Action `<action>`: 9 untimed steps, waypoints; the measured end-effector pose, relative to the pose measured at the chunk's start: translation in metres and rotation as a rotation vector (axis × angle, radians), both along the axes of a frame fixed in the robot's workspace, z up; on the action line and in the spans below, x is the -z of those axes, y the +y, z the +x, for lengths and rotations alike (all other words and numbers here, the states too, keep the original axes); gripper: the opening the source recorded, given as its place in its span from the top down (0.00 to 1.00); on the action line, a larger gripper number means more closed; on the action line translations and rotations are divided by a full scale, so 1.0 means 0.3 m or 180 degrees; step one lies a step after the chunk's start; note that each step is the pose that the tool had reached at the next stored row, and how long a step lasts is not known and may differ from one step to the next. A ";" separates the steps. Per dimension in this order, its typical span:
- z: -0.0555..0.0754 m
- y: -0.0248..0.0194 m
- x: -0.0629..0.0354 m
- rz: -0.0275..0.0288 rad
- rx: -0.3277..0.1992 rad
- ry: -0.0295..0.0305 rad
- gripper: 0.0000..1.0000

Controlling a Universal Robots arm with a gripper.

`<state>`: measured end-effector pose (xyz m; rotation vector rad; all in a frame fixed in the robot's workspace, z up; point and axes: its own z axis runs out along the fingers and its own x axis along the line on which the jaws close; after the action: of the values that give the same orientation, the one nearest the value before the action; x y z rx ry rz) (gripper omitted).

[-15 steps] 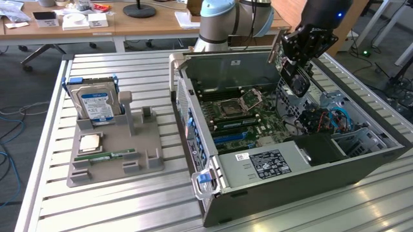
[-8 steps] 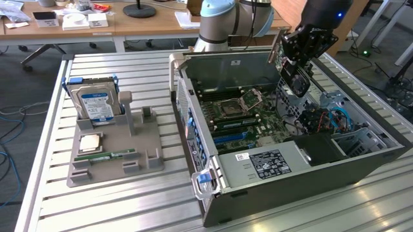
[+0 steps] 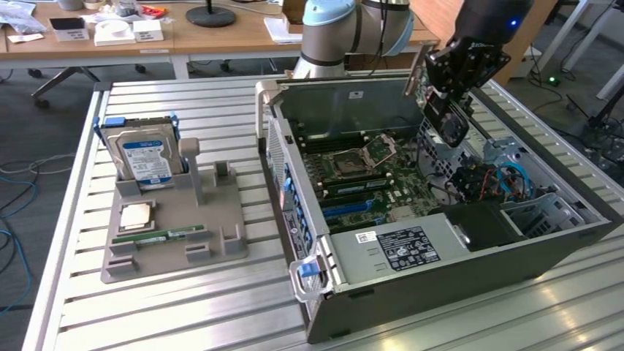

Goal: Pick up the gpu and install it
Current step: 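Insert the gpu into the slot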

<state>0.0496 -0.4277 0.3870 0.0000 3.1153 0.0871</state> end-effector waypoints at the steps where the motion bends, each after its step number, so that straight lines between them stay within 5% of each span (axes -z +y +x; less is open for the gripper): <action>1: 0.000 0.000 0.000 0.0000 -0.0029 0.0000 0.74; 9: 0.000 0.000 0.002 -0.0001 -0.0442 0.0000 0.74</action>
<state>0.0496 -0.4277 0.3863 -0.2166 3.1117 0.0894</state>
